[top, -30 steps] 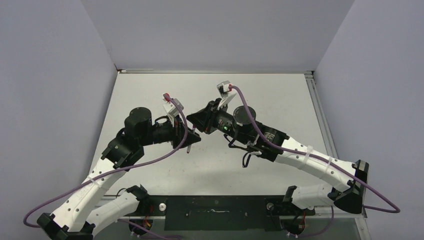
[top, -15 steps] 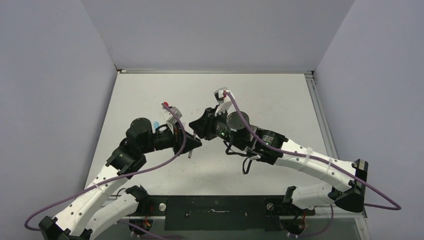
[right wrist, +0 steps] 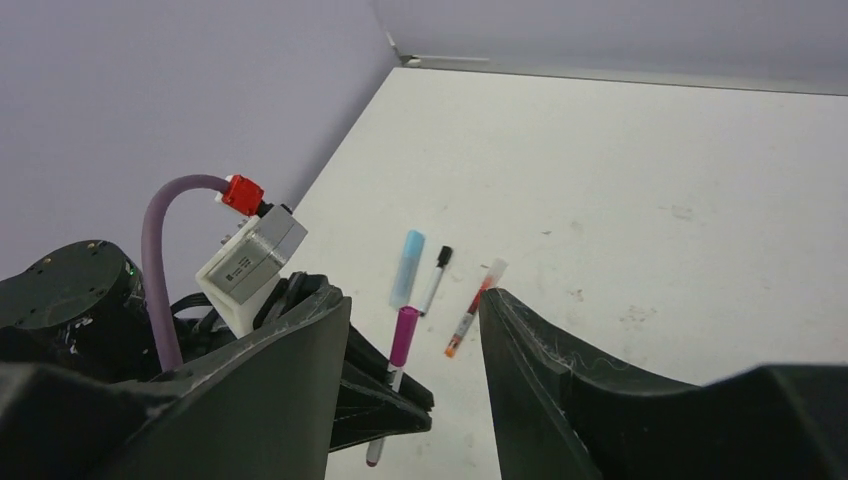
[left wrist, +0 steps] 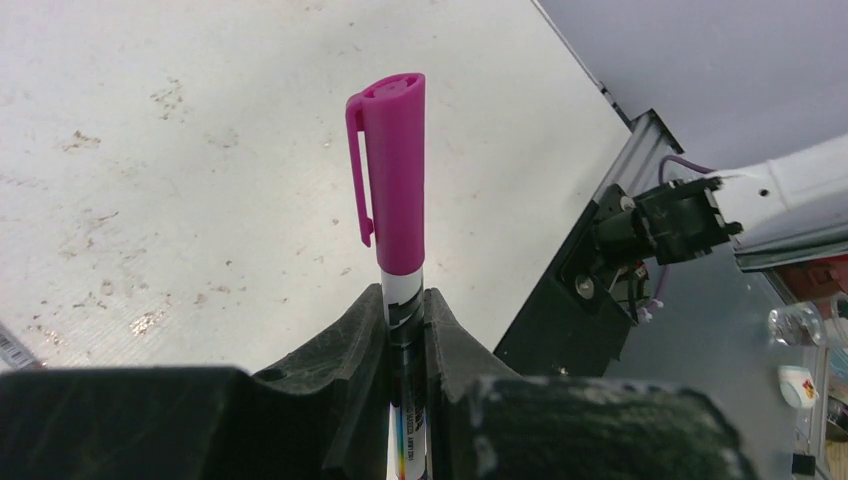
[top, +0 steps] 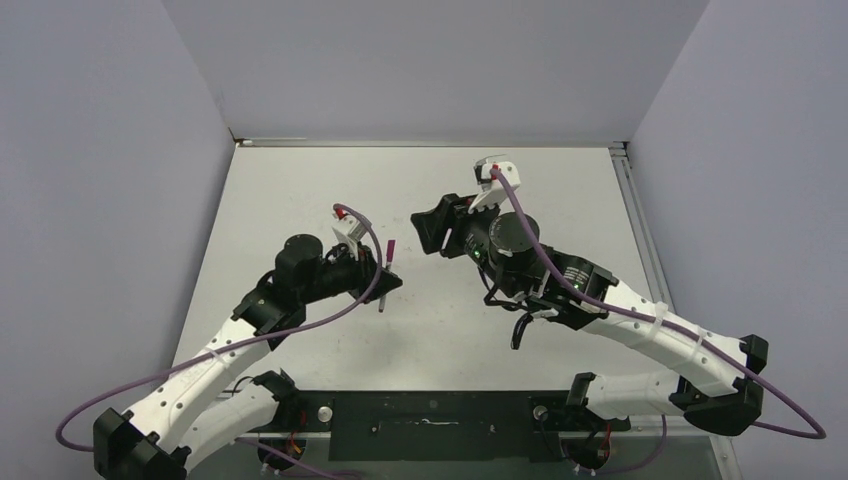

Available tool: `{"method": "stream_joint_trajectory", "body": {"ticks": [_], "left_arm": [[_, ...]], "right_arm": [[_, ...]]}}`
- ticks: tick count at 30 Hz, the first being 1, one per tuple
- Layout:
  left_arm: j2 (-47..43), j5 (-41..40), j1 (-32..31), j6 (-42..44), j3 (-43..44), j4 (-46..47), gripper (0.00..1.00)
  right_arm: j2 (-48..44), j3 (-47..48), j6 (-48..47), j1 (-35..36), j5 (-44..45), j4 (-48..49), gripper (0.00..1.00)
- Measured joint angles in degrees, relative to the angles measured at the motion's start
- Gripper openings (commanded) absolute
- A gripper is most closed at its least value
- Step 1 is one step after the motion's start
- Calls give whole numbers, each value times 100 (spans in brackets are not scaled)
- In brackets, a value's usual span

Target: Insert the pens into the pen caps

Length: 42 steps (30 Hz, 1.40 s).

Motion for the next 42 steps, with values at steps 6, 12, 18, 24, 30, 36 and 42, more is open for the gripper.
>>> {"method": "stream_joint_trajectory", "body": {"ticks": [6, 12, 18, 24, 30, 36, 42], "left_arm": [[787, -608, 0, -37, 192, -273, 0], [1733, -1322, 0, -42, 737, -623, 0], [2881, -2020, -7, -37, 1484, -1071, 0], [3801, -2699, -15, -33, 1971, -1473, 0], [4533, -3073, -17, -17, 2223, -1665, 0], [5145, -3289, -35, -17, 2400, -1845, 0], [5530, -3556, -87, -20, 2658, -2028, 2]], "right_arm": [[-238, -57, -160, -11, 841, -605, 55], [-420, -636, -103, -48, 1335, -1283, 56], [-570, -1276, 155, -81, 1379, -1731, 57], [-837, -1650, 369, -87, 1353, -1941, 57], [-1036, -1790, 470, -125, 1309, -2120, 58], [-1257, -2000, 492, -155, 1235, -2151, 59], [-1386, -2109, 492, -155, 1198, -2218, 61]]}}
